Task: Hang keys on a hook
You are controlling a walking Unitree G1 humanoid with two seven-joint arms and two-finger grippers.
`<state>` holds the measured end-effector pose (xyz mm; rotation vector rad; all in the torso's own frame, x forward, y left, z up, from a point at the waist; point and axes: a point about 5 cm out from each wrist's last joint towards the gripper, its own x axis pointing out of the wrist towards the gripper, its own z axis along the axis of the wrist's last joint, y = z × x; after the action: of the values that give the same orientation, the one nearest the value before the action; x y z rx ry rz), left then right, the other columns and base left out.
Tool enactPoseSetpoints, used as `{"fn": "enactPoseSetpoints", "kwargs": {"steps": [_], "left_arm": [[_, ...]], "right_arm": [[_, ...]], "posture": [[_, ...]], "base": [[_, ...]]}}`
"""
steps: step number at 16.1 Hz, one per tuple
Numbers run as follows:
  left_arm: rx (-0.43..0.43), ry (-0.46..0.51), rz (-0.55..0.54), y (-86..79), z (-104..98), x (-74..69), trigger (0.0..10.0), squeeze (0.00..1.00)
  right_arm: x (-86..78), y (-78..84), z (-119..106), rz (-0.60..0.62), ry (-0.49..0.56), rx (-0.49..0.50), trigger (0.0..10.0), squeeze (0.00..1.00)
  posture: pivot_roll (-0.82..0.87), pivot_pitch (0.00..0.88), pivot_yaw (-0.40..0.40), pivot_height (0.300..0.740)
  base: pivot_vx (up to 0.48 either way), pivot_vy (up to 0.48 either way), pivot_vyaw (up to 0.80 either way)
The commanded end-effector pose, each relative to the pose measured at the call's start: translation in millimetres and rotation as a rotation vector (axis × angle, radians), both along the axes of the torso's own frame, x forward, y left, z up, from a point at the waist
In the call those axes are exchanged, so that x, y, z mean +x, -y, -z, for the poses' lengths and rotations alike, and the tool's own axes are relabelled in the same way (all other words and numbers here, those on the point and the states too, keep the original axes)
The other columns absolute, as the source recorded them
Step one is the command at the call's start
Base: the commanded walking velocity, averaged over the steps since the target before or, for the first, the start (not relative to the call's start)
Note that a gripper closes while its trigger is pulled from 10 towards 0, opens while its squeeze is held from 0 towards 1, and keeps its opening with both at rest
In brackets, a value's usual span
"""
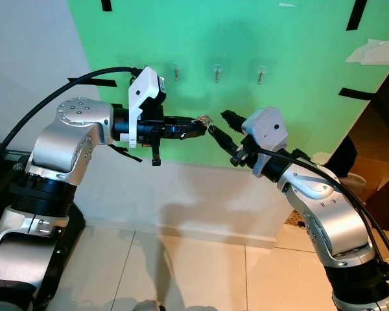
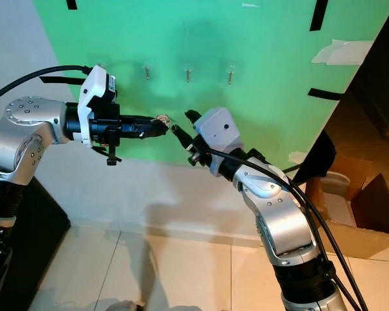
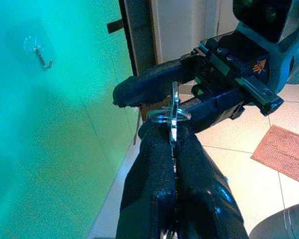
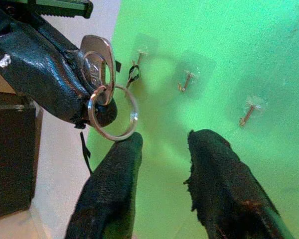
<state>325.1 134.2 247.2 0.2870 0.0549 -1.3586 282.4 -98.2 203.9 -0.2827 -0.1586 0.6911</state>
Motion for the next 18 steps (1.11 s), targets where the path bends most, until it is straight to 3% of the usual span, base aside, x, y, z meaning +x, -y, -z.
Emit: {"fn": "enactPoseSetpoints", "kwargs": {"steps": [1, 10, 11, 12, 15, 18], "left_arm": [[0.003, 0.023, 0.013, 0.1, -6.4, -2.7, 10.0, 0.00], [0.009, 0.031, 0.000, 0.3, -6.4, -0.8, 10.0, 0.00], [0.005, 0.038, -0.012, 0.8, -7.1, 0.9, 10.0, 0.00], [-0.001, 0.043, -0.021, 1.2, -7.9, 2.3, 10.0, 0.00], [-0.002, 0.048, -0.026, 1.6, -8.8, 3.0, 10.0, 0.00], [0.007, 0.044, -0.021, 1.3, -6.9, 1.9, 10.0, 0.00]], "right_arm": [[3.0, 1.2, -4.8, 0.011, 0.012, 0.010, 0.0, 0.00], [3.0, 1.1, -6.0, 0.008, 0.024, 0.020, 0.0, 0.00], [1.8, 0.9, -4.0, 0.003, 0.020, 0.002, 10.0, 0.00], [0.6, 0.8, -0.2, -0.003, 0.008, -0.018, 10.0, 1.00], [-3.1, 2.0, 12.0, -0.009, -0.009, -0.111, 10.0, 1.00], [-7.4, -2.3, 7.8, -0.024, 0.020, -0.105, 10.0, 1.00]], "posture": [[-0.04, 0.000, 0.013, 0.740], [-0.04, 0.000, 0.017, 0.740], [-0.04, 0.000, 0.017, 0.740], [-0.04, 0.000, 0.017, 0.740], [-0.04, 0.000, 0.016, 0.740], [-0.04, 0.000, 0.016, 0.740]], "base": [[0.000, 0.000, 0.00], [0.000, 0.000, 0.00], [0.000, 0.000, 0.00], [0.000, 0.000, 0.00], [0.000, 0.000, 0.00], [0.000, 0.000, 0.00]]}}
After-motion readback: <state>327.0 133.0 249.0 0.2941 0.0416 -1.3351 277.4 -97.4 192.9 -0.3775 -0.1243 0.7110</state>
